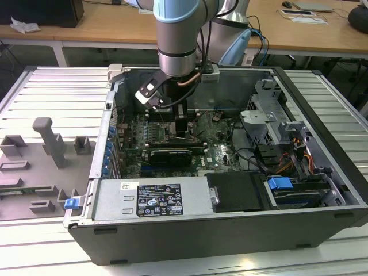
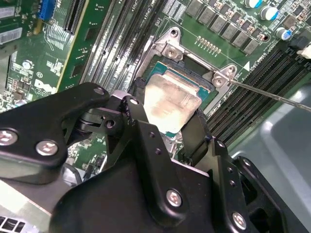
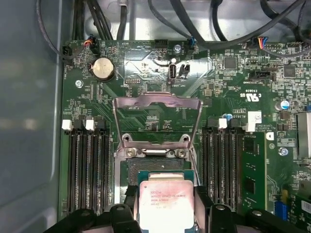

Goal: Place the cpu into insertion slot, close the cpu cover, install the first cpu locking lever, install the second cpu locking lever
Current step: 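Place the cpu into insertion slot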

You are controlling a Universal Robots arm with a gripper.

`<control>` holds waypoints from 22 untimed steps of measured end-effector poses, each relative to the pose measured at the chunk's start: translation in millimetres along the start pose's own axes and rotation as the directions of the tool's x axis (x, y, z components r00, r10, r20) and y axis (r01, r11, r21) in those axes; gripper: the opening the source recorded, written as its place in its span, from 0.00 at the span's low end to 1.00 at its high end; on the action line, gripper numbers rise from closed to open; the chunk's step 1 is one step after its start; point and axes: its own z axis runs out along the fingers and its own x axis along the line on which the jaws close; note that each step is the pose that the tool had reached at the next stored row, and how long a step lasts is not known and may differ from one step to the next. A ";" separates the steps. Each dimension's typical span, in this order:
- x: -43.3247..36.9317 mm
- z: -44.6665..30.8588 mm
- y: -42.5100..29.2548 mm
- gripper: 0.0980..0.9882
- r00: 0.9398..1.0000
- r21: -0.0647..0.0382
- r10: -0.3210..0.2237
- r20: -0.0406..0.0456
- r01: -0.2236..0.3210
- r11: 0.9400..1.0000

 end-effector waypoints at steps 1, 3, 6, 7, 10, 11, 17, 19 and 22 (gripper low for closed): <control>1.3 0.7 0.3 0.50 1.000 0.001 0.000 0.002 0.000 1.000; 3.0 1.9 1.2 0.50 1.000 0.002 0.000 0.004 0.000 1.000; 4.0 4.7 1.8 0.50 1.000 0.004 0.002 0.005 -0.002 1.000; 4.1 6.0 1.8 0.50 1.000 0.005 0.004 0.005 -0.004 1.000; 5.0 8.0 1.9 0.50 1.000 0.008 0.011 0.006 -0.011 1.000; 5.6 9.5 2.6 0.50 1.000 0.011 0.012 0.006 -0.012 1.000; 6.2 14.0 4.9 0.50 1.000 0.016 0.012 0.006 -0.012 1.000; 6.2 15.6 4.9 0.50 1.000 0.017 0.011 0.007 -0.012 1.000; 6.2 16.4 4.8 0.50 1.000 0.017 0.011 0.007 -0.012 1.000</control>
